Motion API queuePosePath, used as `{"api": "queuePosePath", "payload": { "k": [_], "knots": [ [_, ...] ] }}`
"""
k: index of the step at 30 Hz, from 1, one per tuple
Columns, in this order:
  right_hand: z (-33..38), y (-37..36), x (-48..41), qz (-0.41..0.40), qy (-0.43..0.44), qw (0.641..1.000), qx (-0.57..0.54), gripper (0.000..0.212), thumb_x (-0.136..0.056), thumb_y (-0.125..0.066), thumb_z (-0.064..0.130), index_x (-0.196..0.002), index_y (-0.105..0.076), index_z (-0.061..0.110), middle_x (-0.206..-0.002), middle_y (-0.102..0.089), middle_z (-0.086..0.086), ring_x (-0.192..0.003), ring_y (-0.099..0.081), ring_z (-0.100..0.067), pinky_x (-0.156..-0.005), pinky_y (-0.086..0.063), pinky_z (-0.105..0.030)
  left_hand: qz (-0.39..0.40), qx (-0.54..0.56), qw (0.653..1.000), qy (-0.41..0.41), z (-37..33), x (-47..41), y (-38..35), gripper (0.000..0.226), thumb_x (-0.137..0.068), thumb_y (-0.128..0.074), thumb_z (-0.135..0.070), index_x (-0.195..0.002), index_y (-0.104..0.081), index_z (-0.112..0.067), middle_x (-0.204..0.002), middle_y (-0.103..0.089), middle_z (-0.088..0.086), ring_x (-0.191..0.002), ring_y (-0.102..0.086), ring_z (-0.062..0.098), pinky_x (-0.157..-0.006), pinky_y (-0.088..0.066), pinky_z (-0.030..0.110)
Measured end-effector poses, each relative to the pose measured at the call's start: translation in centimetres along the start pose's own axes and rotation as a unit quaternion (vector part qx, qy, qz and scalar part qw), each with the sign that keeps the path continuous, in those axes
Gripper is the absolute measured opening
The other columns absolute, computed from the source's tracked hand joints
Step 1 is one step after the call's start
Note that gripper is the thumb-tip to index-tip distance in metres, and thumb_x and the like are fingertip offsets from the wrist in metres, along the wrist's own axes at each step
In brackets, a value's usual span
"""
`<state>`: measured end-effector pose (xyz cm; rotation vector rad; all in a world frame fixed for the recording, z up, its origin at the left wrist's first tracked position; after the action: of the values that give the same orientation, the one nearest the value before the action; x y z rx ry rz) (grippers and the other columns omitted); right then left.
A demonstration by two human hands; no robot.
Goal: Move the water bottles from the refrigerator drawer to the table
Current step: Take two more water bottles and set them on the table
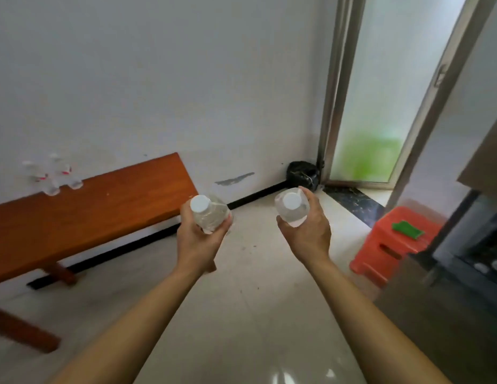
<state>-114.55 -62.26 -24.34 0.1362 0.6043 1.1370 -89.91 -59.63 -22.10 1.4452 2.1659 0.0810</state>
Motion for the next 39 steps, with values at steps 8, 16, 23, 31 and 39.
{"api": "queuePosePath", "payload": {
  "k": [8, 16, 23, 31, 39],
  "knots": [
    [13.4, -25.0, 5.3, 0.144, 0.029, 0.987, -0.063, 0.071, -0.075, -0.080, 0.036, -0.135, -0.042, 0.036, -0.124, -0.059, 0.014, -0.108, -0.057, -0.010, -0.089, -0.050, -0.031, -0.128, -0.057, 0.989, 0.050, 11.9, -5.6, 23.3, 0.076, -0.073, -0.085, -0.032, -0.134, -0.041, -0.020, -0.106, -0.051, -0.022, -0.105, -0.055, 0.011, -0.088, -0.049, 0.027],
    [20.3, -41.5, 6.1, 0.244, 0.045, 0.965, -0.086, 0.076, -0.074, -0.082, 0.040, -0.133, -0.036, 0.048, -0.115, -0.051, 0.025, -0.107, -0.051, -0.002, -0.092, -0.050, -0.028, -0.200, -0.064, 0.974, 0.088, 19.7, -11.6, 35.1, 0.076, -0.075, -0.084, -0.029, -0.136, -0.039, -0.022, -0.109, -0.050, -0.020, -0.102, -0.054, 0.003, -0.092, -0.046, 0.026],
    [21.4, -54.5, 0.6, 0.269, 0.044, 0.957, -0.103, 0.078, -0.072, -0.083, 0.039, -0.134, -0.036, 0.046, -0.113, -0.052, 0.028, -0.106, -0.054, -0.002, -0.091, -0.054, -0.032, -0.227, -0.082, 0.965, 0.107, 26.9, -20.5, 37.6, 0.079, -0.074, -0.084, -0.021, -0.139, -0.039, -0.020, -0.120, -0.056, -0.007, -0.112, -0.056, 0.013, -0.087, -0.047, 0.019],
    [23.1, -69.5, -10.3, 0.283, 0.031, 0.952, -0.116, 0.080, -0.070, -0.085, 0.037, -0.135, -0.039, 0.041, -0.116, -0.057, 0.023, -0.111, -0.060, -0.010, -0.088, -0.057, -0.036, -0.228, -0.112, 0.958, 0.134, 33.2, -35.3, 39.7, 0.080, -0.073, -0.086, -0.026, -0.140, -0.041, -0.022, -0.122, -0.056, -0.011, -0.103, -0.057, 0.002, -0.078, -0.041, 0.009],
    [24.4, -81.6, -16.0, 0.322, 0.022, 0.942, -0.095, 0.081, -0.072, -0.086, 0.036, -0.139, -0.040, 0.035, -0.129, -0.061, 0.009, -0.117, -0.060, -0.016, -0.089, -0.058, -0.041, -0.254, -0.133, 0.941, 0.181, 40.6, -43.9, 42.4, 0.082, -0.073, -0.085, -0.022, -0.142, -0.041, -0.021, -0.129, -0.057, -0.005, -0.114, -0.055, 0.011, -0.095, -0.050, 0.031]
  ]
}}
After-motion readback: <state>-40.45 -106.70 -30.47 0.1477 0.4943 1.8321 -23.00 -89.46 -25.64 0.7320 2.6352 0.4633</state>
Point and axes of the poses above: each hand's wrist, its own x-axis away from the middle knuckle, its own y-axis out of the back of the hand, z = x × y, the point moved 5 cm from there along -x, towards the middle knuckle
